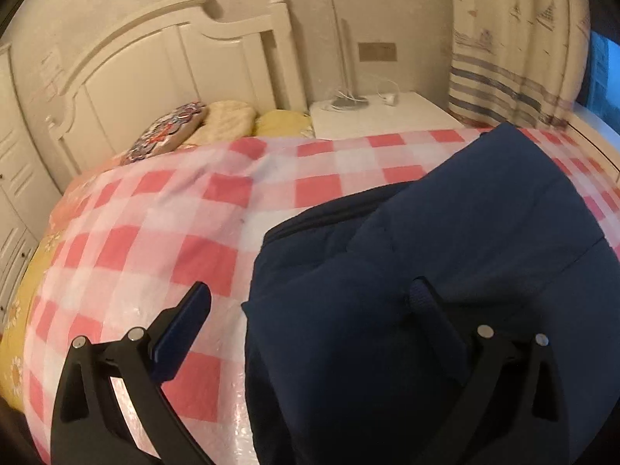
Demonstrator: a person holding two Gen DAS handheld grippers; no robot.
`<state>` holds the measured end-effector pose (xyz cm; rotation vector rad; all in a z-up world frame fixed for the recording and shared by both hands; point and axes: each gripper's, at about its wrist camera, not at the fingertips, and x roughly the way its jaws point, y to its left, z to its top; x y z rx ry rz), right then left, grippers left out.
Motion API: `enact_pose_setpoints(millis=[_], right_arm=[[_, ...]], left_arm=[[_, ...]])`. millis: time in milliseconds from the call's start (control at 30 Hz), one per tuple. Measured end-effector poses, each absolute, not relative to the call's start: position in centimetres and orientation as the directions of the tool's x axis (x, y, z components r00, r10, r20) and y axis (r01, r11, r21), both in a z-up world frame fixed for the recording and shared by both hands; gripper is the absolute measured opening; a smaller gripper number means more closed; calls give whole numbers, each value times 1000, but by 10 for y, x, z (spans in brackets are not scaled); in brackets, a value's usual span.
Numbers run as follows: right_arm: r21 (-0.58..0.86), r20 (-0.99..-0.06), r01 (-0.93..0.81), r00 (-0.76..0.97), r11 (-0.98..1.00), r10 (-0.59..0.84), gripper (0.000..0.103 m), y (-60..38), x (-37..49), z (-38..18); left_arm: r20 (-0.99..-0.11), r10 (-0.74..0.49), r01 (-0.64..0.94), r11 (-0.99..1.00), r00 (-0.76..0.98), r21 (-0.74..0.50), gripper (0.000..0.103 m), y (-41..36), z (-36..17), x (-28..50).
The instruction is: Fold large clothes
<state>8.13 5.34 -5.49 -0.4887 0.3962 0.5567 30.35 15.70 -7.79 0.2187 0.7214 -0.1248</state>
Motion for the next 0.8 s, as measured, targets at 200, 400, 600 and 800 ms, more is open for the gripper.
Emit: enact_pose_setpoints(millis=[200,400,600,800], right_arm=[[-13,-451,-389,824,921,342,72,-40,119,-32],[-1,-522,-397,783,918,338,76,-55,139,-75],[51,-574,-410,734,911,362,77,-60,147,-64],[25,-452,-341,835,940,315,76,-75,159,-15]], left_arm=[[-631,11,159,964,776,212,101,152,-74,296],[-607,18,140,968,794,211,101,155,-75,290],[-638,-3,155,971,770,182,101,157,-78,296],[-636,-10,152,974,772,170,101,159,-79,296]])
